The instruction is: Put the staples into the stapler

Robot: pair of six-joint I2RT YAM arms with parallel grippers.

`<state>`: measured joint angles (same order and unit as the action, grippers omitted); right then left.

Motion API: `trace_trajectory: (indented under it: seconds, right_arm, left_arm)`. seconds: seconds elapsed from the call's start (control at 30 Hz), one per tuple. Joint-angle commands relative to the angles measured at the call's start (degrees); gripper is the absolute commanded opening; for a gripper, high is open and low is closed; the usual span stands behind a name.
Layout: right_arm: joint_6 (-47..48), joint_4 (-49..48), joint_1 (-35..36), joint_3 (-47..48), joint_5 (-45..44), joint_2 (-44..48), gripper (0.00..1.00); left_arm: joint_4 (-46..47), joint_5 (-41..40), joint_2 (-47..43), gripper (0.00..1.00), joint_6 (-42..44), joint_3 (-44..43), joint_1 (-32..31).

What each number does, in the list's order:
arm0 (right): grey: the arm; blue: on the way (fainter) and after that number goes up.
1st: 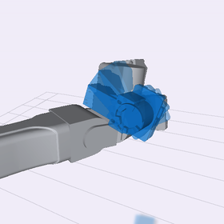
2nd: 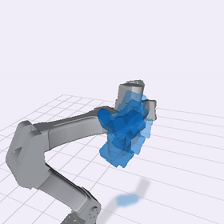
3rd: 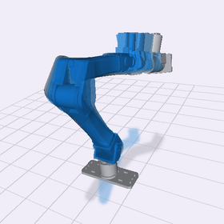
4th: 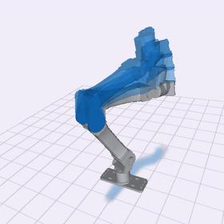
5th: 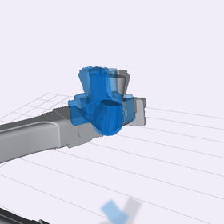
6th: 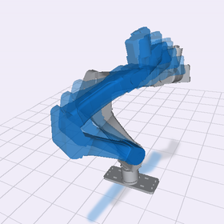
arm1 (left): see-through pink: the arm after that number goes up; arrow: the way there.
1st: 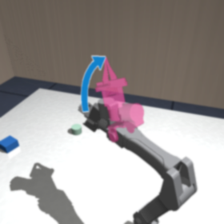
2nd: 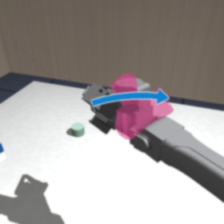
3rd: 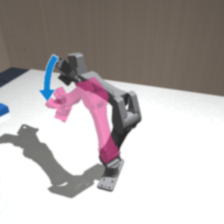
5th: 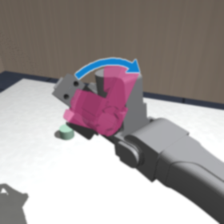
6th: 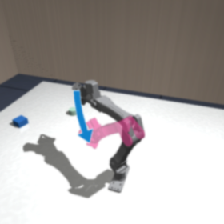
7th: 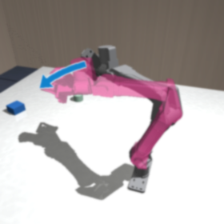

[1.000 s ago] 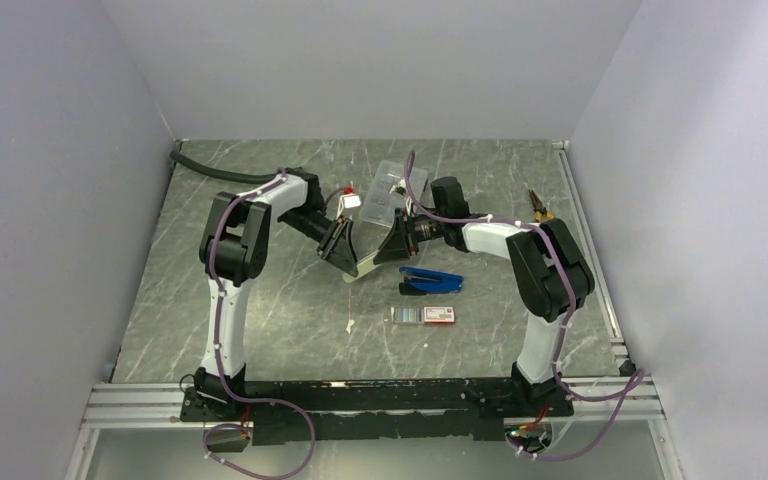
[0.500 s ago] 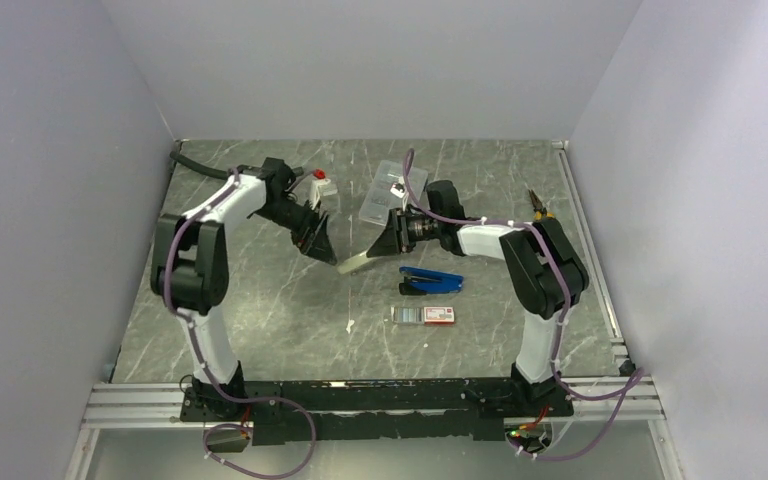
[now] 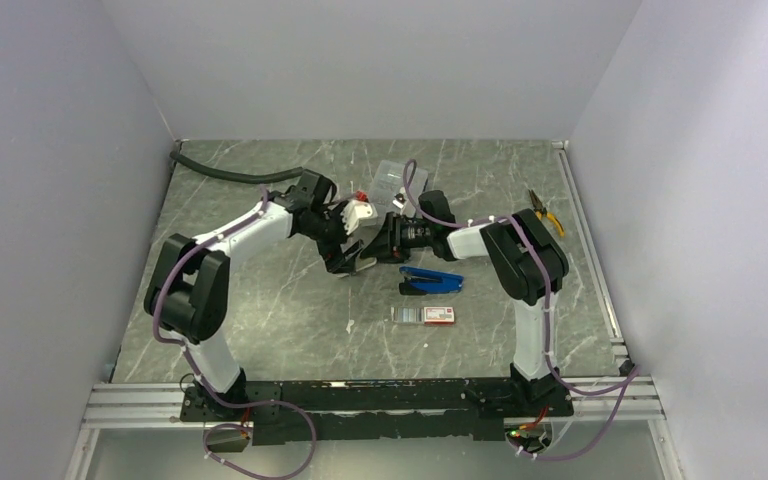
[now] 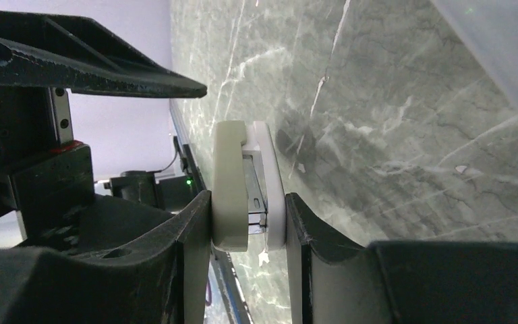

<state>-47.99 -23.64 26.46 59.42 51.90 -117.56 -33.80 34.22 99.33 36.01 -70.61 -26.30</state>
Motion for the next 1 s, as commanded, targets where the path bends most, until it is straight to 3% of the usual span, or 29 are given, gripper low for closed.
trace_trajectory:
  seconds: [0.0, 0.33, 0.67, 0.83, 0.97]
  right_arm:
    - [-4.3, -5.4, 0.4, 1.9, 0.9, -0.8, 0.02]
    - [-4.1, -5.7, 0.4, 1.8, 1.5, -1.6, 0.03]
    - [-1.7, -3.2, 0.4, 2.9, 1.4, -2.2, 0.08]
    - [0.1, -1.3, 0.3, 3.6, 1.3, -2.4, 0.22]
    - [2.4, 1.0, 0.3, 4.8, 1.4, -1.8, 0.43]
  left_arm:
    - [6.2, -5.2, 1.6, 0.95, 2.2, -0.1, -1.8]
    - [7.5, -11.0, 4.4, 0.91, 3.2, 1.4, -5.3]
    - [6.4, -12.7, 5.0, 0.59, 3.6, 1.5, -5.4]
    - [5.0, -13.7, 5.0, 0.41, 4.5, 1.3, -5.4]
    - [2.8, -14.2, 5.0, 0.38, 5.3, 0.7, -5.4]
